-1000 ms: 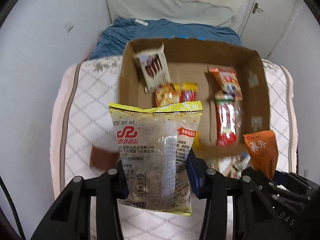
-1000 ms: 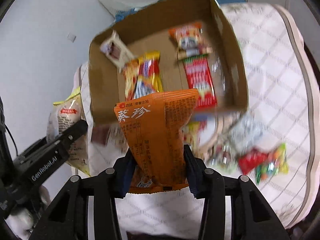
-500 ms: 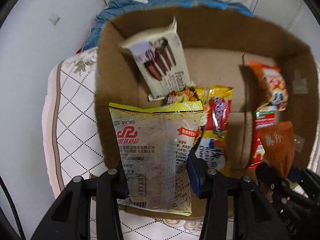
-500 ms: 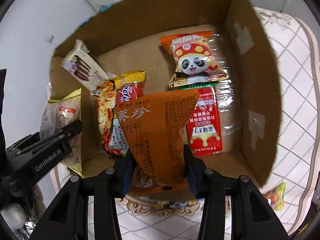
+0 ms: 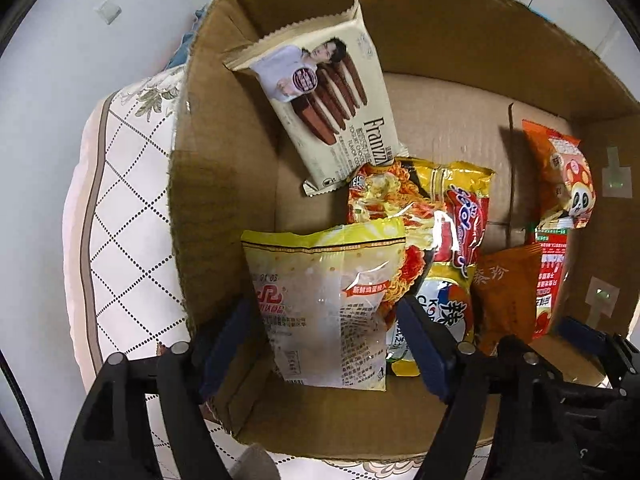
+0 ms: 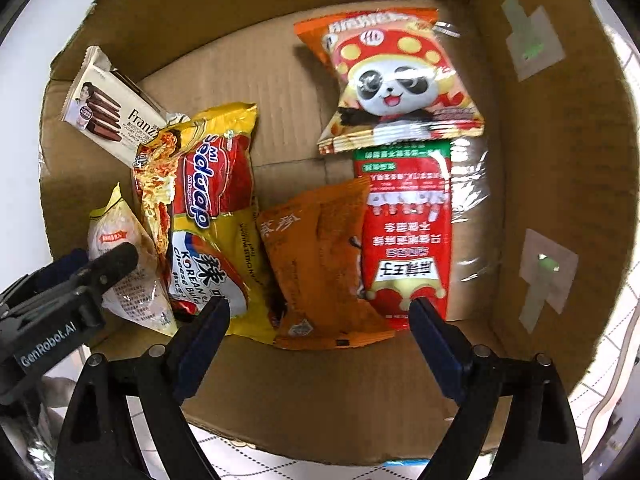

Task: Organize snacks
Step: 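Lower both bags into the box and open both grippers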

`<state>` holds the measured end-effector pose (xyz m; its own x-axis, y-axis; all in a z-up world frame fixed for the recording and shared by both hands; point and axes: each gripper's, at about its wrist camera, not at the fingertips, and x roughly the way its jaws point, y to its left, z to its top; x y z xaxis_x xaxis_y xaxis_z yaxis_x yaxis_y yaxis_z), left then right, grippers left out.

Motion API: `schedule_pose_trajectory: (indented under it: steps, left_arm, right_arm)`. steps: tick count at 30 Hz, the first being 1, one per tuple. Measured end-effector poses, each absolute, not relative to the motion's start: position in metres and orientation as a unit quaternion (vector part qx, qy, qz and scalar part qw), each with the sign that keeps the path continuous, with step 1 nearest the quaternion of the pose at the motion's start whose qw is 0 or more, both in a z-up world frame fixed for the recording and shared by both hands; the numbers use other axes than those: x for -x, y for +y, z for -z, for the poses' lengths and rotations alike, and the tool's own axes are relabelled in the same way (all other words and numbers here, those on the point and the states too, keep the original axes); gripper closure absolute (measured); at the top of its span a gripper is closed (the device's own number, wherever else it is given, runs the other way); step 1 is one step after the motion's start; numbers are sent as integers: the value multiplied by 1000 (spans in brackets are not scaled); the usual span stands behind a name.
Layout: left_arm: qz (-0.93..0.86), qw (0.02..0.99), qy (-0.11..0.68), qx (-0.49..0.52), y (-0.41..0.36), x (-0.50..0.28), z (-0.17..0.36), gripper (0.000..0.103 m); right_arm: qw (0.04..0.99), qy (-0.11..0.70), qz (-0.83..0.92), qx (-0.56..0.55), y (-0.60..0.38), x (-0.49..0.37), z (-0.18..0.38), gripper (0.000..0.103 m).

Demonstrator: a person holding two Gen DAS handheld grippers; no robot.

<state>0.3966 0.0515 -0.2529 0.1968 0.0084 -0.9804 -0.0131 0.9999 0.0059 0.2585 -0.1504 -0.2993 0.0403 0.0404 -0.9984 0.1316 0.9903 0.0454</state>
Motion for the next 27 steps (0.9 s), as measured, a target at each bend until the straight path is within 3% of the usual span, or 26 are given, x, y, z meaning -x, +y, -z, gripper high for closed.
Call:
schedule_pose_trajectory:
  steps: [1, 13, 15, 27]
  left_arm:
    - [-4, 776, 631, 5, 52, -395, 250, 14]
    - [-2, 840, 543, 15, 33, -336, 198, 13]
    - [0, 846, 533, 17, 30, -331, 190, 5]
    - [5, 883, 469, 24, 22, -271, 129, 4]
  right_arm:
    - [723, 688, 33, -57, -150, -257, 296, 8]
    - [779, 624, 46, -37, -164, -206, 229, 7]
    - [790, 611, 48, -33, -165, -196, 216, 5]
    - [837, 545, 48, -22, -156, -158, 152, 4]
